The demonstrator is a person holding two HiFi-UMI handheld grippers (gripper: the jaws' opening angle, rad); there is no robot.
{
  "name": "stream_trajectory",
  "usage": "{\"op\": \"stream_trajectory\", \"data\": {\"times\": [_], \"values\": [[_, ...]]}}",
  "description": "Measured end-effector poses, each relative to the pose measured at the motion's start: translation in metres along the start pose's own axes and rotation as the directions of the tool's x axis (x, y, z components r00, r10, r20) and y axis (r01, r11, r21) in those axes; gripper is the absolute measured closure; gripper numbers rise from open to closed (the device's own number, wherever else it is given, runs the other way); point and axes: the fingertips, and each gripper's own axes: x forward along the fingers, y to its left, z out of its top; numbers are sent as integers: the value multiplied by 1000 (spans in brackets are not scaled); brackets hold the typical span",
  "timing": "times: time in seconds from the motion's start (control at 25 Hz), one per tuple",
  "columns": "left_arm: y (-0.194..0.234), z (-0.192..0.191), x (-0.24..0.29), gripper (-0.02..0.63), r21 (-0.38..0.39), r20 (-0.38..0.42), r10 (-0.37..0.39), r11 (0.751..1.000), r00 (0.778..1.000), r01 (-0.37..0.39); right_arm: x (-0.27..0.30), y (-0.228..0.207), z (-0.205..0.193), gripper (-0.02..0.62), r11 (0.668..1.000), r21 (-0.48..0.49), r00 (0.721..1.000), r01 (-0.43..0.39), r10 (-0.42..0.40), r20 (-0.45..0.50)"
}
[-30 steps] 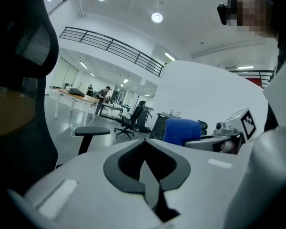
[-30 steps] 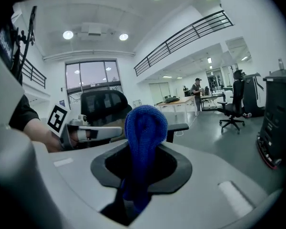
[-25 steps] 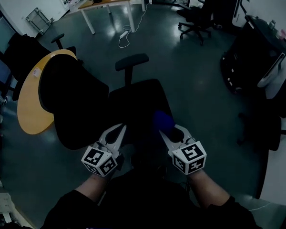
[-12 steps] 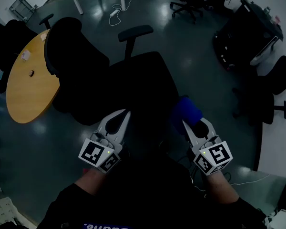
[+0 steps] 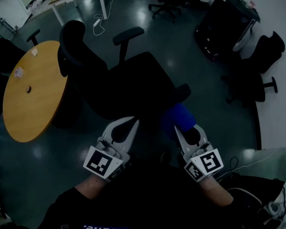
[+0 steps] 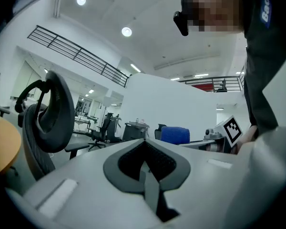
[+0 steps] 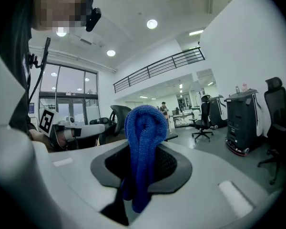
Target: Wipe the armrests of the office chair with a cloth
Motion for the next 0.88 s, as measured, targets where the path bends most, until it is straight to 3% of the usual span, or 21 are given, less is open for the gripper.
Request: {"op": "stream_trajectory", "data": {"times": [0.2,0.48,0.88], "values": [[-28,4,-3,592,28,-21,-29,999,999,29,-4,32,3,494,998,-30,997,-56,58,51],[-59,0,2,592,54,-35,-35,998,999,37,-27,20,10,494,998,-24,995,-58,60,79],[-85,-4,1,592,31,-33,-17,999,999,18,-46,16,6,494,994,-17,992,-104,105,74]]}}
